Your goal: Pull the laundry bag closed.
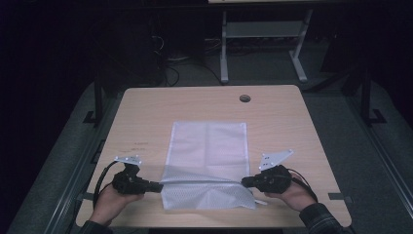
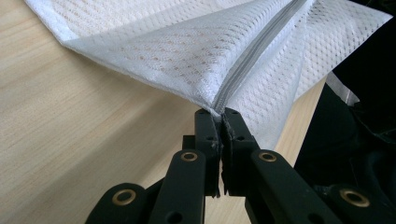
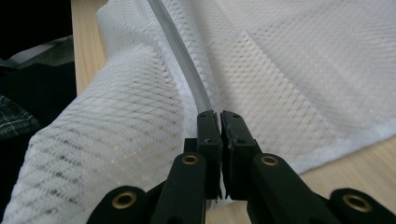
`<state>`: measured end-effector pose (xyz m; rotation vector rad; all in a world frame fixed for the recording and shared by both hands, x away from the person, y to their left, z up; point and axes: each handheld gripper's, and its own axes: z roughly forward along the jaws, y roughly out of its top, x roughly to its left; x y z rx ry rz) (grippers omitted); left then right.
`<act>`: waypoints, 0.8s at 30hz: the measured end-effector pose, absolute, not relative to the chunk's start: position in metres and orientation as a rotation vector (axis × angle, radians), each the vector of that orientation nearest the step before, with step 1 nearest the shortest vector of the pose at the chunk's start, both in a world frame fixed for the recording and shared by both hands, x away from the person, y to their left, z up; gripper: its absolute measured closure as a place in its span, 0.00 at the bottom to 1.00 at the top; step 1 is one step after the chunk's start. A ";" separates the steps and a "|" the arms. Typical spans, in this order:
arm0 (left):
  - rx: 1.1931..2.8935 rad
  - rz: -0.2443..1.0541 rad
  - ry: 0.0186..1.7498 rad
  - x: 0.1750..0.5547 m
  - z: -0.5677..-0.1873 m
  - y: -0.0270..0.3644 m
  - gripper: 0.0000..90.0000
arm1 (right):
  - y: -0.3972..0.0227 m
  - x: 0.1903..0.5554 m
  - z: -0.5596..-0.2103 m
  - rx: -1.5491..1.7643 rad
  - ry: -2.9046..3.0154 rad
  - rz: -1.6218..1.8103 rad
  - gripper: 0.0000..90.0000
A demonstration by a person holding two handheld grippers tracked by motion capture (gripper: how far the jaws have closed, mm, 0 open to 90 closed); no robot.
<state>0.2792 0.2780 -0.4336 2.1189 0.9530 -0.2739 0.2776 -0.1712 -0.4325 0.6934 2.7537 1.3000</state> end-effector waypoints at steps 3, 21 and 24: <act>2.124 -0.267 0.958 0.279 -0.433 0.278 0.96 | -0.173 0.277 -0.432 0.693 2.758 1.291 0.96; 2.134 -0.244 0.986 0.279 -0.433 0.279 0.96 | -0.177 0.272 -0.430 0.667 2.774 1.267 0.97; 2.137 -0.237 0.992 0.278 -0.433 0.280 0.97 | -0.176 0.272 -0.431 0.659 2.783 1.260 0.97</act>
